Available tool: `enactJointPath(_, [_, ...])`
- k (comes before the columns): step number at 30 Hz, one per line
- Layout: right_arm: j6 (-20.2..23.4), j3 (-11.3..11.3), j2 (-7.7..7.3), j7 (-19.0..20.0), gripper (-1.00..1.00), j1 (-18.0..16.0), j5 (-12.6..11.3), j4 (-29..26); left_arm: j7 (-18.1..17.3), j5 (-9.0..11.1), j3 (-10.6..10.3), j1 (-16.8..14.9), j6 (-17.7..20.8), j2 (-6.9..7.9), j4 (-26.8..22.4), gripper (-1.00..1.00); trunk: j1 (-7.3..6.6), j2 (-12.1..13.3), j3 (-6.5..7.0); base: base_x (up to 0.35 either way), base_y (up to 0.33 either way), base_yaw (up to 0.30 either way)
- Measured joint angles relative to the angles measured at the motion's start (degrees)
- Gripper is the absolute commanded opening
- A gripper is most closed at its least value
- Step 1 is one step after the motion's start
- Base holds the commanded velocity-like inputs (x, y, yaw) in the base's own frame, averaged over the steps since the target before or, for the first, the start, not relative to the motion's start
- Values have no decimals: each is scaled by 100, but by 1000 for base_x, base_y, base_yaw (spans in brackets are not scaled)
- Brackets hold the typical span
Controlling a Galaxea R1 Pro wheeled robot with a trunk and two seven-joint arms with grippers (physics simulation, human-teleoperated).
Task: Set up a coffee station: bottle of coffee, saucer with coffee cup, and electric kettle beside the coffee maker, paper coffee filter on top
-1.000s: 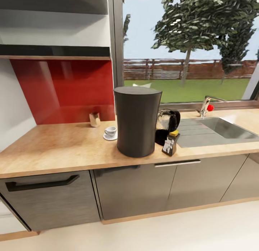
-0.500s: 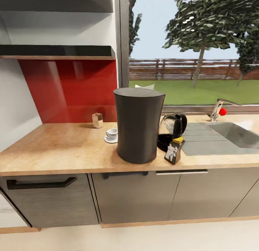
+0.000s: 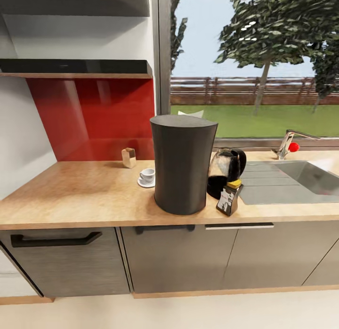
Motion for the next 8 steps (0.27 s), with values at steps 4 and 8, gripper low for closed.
enactJointPath(4, [1,2,114,-16,100,0,-7,34,-1,-2,-12,1,-4,-18,-3,100,0,0,0,0,0,0])
enactJointPath(8, [0,-10,137,-19,100,0,-3,47,-2,-2,-9,2,-5,-22,-5,100,0,0,0,0,0,0])
